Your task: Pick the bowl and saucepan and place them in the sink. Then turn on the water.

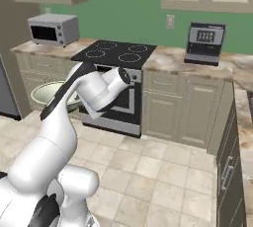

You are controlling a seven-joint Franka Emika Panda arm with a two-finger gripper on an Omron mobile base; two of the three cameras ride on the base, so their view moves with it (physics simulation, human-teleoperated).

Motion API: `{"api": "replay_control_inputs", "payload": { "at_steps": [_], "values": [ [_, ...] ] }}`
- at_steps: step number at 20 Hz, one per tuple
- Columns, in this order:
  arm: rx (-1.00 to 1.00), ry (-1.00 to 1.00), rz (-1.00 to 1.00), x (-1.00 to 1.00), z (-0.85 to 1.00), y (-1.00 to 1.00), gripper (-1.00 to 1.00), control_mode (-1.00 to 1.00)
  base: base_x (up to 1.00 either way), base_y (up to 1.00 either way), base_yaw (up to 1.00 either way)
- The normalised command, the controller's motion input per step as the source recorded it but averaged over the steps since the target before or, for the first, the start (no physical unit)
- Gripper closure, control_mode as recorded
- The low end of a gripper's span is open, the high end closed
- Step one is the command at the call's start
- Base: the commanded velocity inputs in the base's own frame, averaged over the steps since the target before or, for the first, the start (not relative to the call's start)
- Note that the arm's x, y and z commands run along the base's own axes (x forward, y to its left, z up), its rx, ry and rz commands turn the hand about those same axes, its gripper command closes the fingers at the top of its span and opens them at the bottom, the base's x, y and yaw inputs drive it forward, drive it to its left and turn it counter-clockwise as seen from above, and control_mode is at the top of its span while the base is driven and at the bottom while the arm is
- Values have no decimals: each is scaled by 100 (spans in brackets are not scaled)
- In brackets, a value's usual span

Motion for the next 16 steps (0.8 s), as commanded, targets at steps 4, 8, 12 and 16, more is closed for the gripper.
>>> {"api": "replay_control_inputs", "payload": {
  "at_steps": [4,8,12,16],
  "values": [
    [0,0,0,0,0,0,100,100,-10,-15,-58],
    [0,0,0,0,0,0,100,100,-6,-8,-57],
    [0,0,0,0,0,0,100,100,0,0,-56],
    [0,0,0,0,0,0,100,100,0,0,-57]
  ]
}}
